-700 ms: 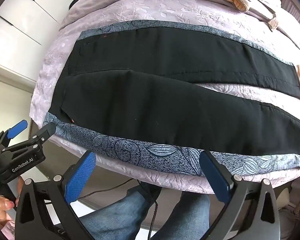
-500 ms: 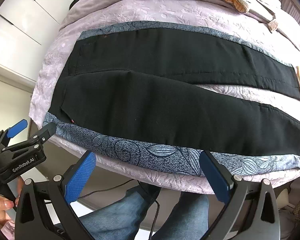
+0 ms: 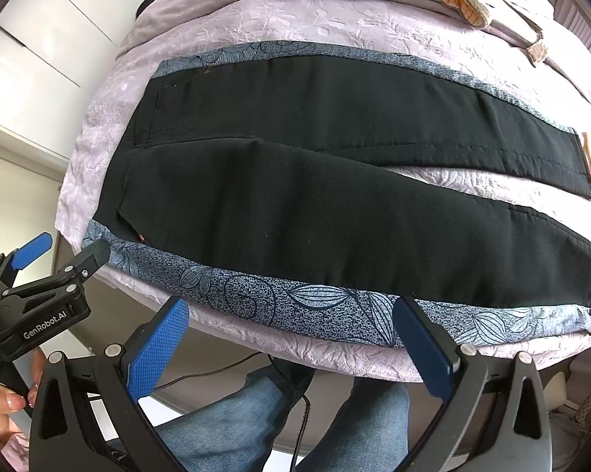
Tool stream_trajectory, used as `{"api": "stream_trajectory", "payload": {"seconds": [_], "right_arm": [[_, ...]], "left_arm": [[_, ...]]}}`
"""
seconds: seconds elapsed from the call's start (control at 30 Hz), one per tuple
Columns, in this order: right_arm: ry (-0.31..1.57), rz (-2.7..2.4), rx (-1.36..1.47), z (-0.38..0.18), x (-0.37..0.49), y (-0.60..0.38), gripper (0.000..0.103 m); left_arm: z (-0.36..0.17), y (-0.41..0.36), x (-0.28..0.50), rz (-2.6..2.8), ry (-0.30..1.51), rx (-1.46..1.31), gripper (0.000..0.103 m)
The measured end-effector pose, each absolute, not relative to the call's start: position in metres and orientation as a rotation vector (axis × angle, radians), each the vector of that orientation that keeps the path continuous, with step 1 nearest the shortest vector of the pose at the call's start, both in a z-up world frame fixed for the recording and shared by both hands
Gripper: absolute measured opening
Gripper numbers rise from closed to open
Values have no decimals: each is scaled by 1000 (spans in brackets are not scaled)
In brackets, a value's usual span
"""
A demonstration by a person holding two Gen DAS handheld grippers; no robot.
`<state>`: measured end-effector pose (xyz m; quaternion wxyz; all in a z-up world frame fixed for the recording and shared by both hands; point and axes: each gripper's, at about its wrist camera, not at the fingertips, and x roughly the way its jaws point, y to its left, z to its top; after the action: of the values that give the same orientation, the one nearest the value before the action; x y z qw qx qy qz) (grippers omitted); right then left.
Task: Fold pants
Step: 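Move both open grippers toward the black pants on the bed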
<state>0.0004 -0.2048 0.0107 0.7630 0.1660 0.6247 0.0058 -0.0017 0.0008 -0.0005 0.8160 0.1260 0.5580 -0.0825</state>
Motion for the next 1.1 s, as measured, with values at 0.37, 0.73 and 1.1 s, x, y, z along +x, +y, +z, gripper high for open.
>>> {"api": "stream_trajectory", "payload": {"seconds": [0.37,0.73,1.1], "right_arm": [[1359,11,359,11,1,-204,103],[1406,31,407,-3,6,-208,103],[1411,127,584,-14,12,-217,103]], "left_arm": [[-5,1,-2,-183,1226,260,103],[-17,4,-1,-111,1289,347,103],[-27,30,22,-138,1255,219,103]]}}
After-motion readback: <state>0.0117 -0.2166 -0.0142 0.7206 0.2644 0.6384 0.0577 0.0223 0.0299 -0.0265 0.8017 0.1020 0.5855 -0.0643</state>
